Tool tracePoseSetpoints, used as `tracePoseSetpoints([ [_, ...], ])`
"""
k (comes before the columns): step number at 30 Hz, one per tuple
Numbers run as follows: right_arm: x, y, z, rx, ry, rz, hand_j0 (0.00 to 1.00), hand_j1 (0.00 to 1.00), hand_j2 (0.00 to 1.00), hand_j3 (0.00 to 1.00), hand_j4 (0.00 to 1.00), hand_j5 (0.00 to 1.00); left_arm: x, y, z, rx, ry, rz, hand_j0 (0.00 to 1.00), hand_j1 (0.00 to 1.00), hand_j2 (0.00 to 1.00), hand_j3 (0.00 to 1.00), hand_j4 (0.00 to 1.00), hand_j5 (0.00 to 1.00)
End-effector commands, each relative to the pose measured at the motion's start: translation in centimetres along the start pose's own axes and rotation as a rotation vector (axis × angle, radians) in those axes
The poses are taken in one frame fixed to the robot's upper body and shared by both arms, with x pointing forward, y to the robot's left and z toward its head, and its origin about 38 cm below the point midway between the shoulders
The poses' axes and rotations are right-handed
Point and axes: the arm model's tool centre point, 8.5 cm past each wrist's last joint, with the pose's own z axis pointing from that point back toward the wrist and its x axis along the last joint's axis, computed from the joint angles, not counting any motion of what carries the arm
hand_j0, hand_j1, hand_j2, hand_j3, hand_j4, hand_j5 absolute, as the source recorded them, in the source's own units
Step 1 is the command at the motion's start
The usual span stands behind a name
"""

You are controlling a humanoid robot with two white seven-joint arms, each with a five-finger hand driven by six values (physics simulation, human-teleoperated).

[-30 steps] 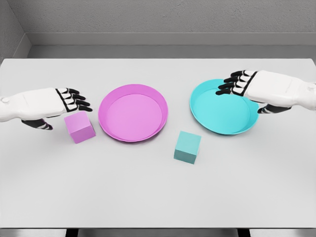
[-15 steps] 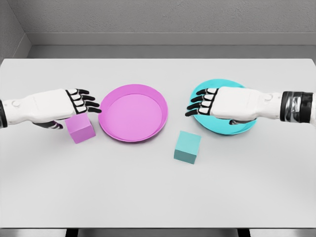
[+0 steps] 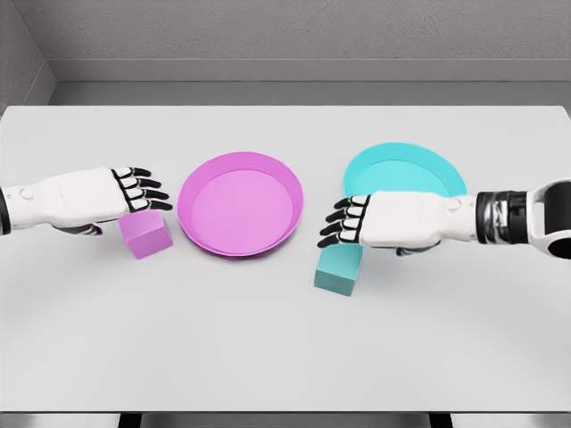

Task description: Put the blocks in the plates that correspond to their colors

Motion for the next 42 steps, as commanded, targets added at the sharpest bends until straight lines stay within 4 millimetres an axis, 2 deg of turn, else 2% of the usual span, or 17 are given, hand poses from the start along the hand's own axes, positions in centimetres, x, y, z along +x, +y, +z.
tracePoseSetpoints([
  [1,0.1,0.0,-0.1,-0.003,-0.004,-0.006,1.0,1.0,1.0,1.0,1.0,1.0,-0.2,-0.1,0.0,-0.004,0.005,-0.003,1.0,1.0,1.0,1.0,1.0,1.0],
  [4,0.2,-0.1,-0.4,-0.009,-0.011,-0.006,1.0,1.0,1.0,1.0,1.0,1.0,0.0,-0.7,-0.2,-0.012,0.004,0.005,1.0,1.0,1.0,1.0,1.0,1.0],
  [8,0.2,-0.5,-0.6,-0.016,-0.012,0.003,1.0,1.0,1.0,1.0,1.0,1.0,0.0,-0.7,-1.7,0.03,-0.009,0.02,1.0,1.0,1.0,1.0,1.0,1.0],
  [15,0.3,-1.1,-1.2,-0.032,-0.021,0.017,1.0,1.0,1.0,1.0,1.0,1.0,-0.5,-1.2,-1.7,0.016,0.012,0.017,1.0,1.0,1.0,1.0,1.0,1.0],
  [20,0.7,-0.5,-1.7,-0.018,-0.039,0.008,1.0,1.0,1.0,1.0,1.0,1.0,-0.2,-1.9,-1.6,-0.007,0.01,0.006,1.0,1.0,1.0,1.0,1.0,1.0],
  [24,1.0,-0.9,-2.4,-0.034,-0.054,0.008,1.0,1.0,1.0,1.0,1.0,1.0,-0.5,-2.2,-1.4,-0.01,0.022,0.013,1.0,1.0,1.0,1.0,1.0,1.0],
  [26,1.1,-0.7,-2.5,-0.034,-0.057,0.004,1.0,1.0,1.0,1.0,1.0,1.0,-0.5,-1.7,-1.4,0.046,0.024,0.012,1.0,1.0,1.0,1.0,1.0,1.0],
  [39,1.4,0.6,-2.4,-0.012,-0.06,-0.021,0.99,0.99,0.99,0.99,0.99,0.99,-0.1,-2.4,-1.7,0.027,0.017,0.008,0.97,0.97,0.97,0.97,0.97,0.97],
  [42,1.4,0.8,-2.4,0.002,-0.056,-0.022,0.99,0.99,0.99,0.99,0.99,0.99,0.1,-2.3,-2.4,0.028,0.007,-0.003,0.95,0.95,0.95,0.95,0.95,0.95],
])
